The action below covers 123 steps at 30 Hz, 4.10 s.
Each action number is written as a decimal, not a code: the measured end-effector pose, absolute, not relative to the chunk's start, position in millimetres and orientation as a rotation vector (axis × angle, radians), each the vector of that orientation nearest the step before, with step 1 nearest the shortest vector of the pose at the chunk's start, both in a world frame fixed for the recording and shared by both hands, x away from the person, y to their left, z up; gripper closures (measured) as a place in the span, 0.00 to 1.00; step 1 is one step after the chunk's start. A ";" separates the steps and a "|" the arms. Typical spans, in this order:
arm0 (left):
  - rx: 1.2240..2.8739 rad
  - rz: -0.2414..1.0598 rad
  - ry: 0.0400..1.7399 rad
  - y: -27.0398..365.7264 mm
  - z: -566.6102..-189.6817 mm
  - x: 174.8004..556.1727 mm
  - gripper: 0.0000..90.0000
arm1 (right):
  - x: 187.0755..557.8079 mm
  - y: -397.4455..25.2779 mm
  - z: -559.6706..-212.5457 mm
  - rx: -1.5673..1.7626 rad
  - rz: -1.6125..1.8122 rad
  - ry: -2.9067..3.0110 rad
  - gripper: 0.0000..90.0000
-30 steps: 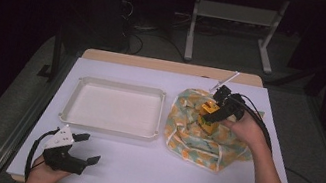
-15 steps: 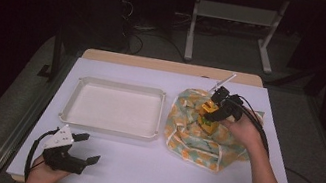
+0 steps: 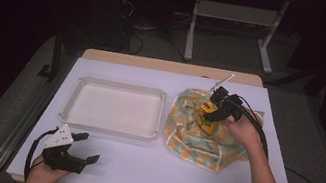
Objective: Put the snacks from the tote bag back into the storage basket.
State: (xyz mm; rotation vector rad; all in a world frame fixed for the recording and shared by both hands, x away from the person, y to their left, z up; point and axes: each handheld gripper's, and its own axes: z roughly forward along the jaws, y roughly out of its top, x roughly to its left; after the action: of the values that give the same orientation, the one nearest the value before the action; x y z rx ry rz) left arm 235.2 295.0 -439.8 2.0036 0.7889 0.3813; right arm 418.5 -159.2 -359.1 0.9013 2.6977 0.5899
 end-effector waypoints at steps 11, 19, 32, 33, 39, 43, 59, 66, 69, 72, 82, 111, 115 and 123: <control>2.004 0.388 0.789 296.1 -439.1 234.9 0.15 | 412.0 -167.7 -343.8 0.902 0.635 2.662 0.55; 2.000 0.388 0.791 296.2 -439.0 234.5 0.15 | 406.3 -166.7 -325.6 0.863 0.678 2.653 0.55; 1.995 0.385 0.794 297.1 -439.2 234.7 0.15 | 398.6 -158.9 -305.1 0.822 0.710 2.673 0.55; 1.996 0.386 0.795 297.0 -439.3 234.8 0.15 | 398.0 -158.8 -303.3 0.816 0.714 2.672 0.55; 1.991 0.388 0.798 297.1 -439.0 234.3 0.15 | 394.7 -154.7 -296.7 0.767 0.746 2.683 0.55; 1.994 0.389 0.798 297.1 -439.1 234.4 0.15 | 392.7 -150.3 -292.9 0.742 0.754 2.684 0.55; 1.995 0.389 0.798 298.3 -438.9 234.6 0.15 | 387.2 -132.0 -278.5 0.683 0.796 2.697 0.55; 1.990 0.392 0.800 298.9 -438.8 234.3 0.15 | 387.0 -126.9 -276.3 0.676 0.802 2.703 0.55; 1.991 0.392 0.801 298.7 -438.8 234.3 0.15 | 387.7 -124.5 -275.2 0.644 0.815 2.700 0.55; 1.996 0.392 0.800 298.5 -438.9 234.6 0.15 | 387.1 -121.5 -273.3 0.634 0.821 2.710 0.55; 1.983 0.398 0.797 298.1 -437.8 232.7 0.15 | 386.9 -112.5 -271.0 0.608 0.835 2.719 0.55; 1.982 0.392 0.800 300.1 -438.9 235.1 0.15 | 390.1 -72.8 -264.9 0.472 0.890 2.759 0.55; 1.985 0.397 0.799 299.6 -438.4 234.9 0.15 | 390.3 -62.4 -264.3 0.436 0.901 2.772 0.55; 1.983 0.397 0.795 300.6 -438.3 234.7 0.15 | 391.8 -45.2 -263.7 0.377 0.915 2.790 0.55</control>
State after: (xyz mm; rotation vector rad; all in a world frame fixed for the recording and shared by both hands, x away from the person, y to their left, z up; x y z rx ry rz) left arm 234.7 300.6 -438.3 1.9826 0.7953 0.3968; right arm 391.8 -45.2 -263.7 0.3773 2.7904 0.9148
